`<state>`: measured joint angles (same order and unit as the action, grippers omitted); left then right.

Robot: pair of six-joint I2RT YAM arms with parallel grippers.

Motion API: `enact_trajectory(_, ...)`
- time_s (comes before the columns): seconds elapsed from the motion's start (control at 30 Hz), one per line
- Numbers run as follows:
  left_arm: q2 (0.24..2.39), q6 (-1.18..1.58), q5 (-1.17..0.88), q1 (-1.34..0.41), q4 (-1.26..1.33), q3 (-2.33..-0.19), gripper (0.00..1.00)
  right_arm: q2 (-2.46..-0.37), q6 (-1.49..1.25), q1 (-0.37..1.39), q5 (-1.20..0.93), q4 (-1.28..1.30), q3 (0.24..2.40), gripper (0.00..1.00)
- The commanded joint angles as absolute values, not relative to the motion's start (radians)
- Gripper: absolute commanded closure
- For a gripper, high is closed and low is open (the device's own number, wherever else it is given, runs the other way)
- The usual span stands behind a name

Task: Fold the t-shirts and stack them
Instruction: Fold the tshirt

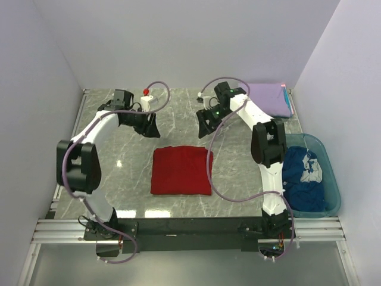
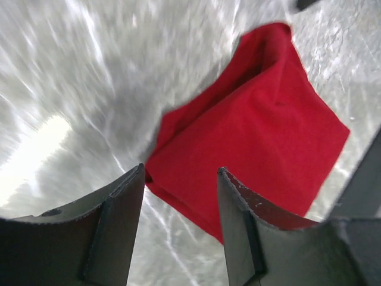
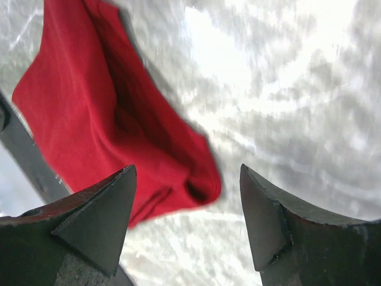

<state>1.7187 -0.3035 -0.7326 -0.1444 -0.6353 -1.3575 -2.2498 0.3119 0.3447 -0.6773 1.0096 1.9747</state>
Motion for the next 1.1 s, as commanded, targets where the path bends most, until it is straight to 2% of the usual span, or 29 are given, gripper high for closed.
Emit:
enact_trajectory(0.0,1.779,-0.189,-0.827,-0.133,-0.683,-1.385,0.44,-2.155,0.327,0.348,-0.735,1.042,1.899,0.23)
enact_trajectory(0.23,1.893,-0.115,-0.815,-0.121,-0.666,-1.378,0.41,-2.164,0.273,0.348,-0.765,0.974,1.818,0.23)
enact_trajectory(0.47,1.911,-0.110,-0.790,-0.120,-0.667,-1.359,0.40,-2.169,0.299,0.348,-0.802,0.989,1.783,0.22)
enact_trajectory(1.07,1.999,-0.126,-0.779,-0.121,-0.699,-1.367,0.39,-2.214,0.345,0.351,-0.836,1.045,1.799,0.27)
